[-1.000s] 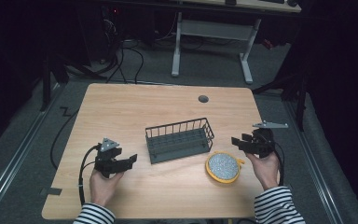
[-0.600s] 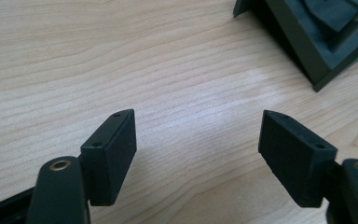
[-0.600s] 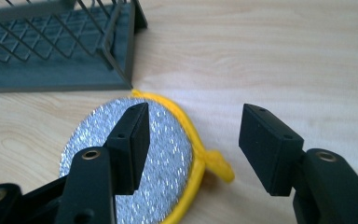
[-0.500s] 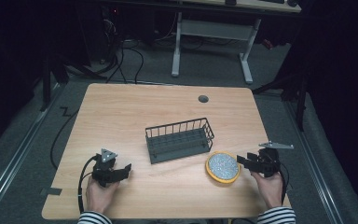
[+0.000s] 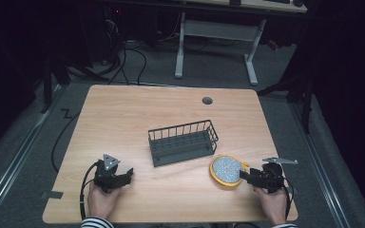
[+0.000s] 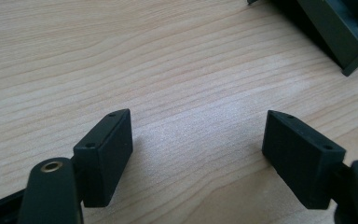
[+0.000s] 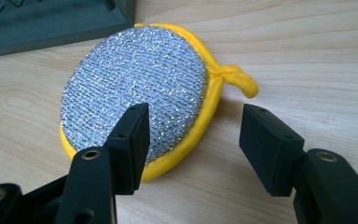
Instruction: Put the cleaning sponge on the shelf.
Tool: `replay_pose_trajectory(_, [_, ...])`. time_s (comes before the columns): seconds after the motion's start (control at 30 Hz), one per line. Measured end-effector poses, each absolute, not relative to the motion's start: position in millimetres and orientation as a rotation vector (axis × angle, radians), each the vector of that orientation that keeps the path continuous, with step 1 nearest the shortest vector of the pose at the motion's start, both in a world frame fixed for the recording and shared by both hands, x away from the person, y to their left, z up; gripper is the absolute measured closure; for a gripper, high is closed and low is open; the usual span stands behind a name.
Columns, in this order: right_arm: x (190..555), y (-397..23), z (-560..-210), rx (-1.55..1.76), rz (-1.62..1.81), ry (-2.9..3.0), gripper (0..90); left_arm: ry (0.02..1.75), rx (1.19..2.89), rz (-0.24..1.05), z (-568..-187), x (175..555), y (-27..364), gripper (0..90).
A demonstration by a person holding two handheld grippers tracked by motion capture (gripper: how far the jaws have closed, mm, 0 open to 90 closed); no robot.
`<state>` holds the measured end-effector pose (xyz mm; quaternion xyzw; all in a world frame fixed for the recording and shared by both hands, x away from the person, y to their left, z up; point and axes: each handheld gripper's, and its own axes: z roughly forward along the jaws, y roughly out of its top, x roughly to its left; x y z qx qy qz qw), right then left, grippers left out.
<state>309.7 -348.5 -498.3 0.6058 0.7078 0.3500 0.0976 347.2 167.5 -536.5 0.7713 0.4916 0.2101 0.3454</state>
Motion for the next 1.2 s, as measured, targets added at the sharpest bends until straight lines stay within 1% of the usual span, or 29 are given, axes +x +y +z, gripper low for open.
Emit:
replay_pose_trajectory(0.4, [327, -334, -504, 1.812, 1.037, 2.122, 41.5, 1.288, 1.996, 0.552, -537, 346, 167, 24.8])
replay_pose_trajectory(0.7, [329, -333, -511, 1.793, 1.025, 2.154, 44.3, 1.291, 1.994, 0.553, -537, 345, 167, 24.8])
replay_pose_trajectory(0.8, [331, -335, -513, 1.805, 1.04, 2.168, 47.4, 1.291, 1.995, 0.551, -537, 345, 167, 24.9])
replay_pose_trajectory(1.2, [332, -331, -510, 1.762, 1.031, 2.246, 68.1, 1.291, 1.995, 0.549, -536, 345, 168, 24.8])
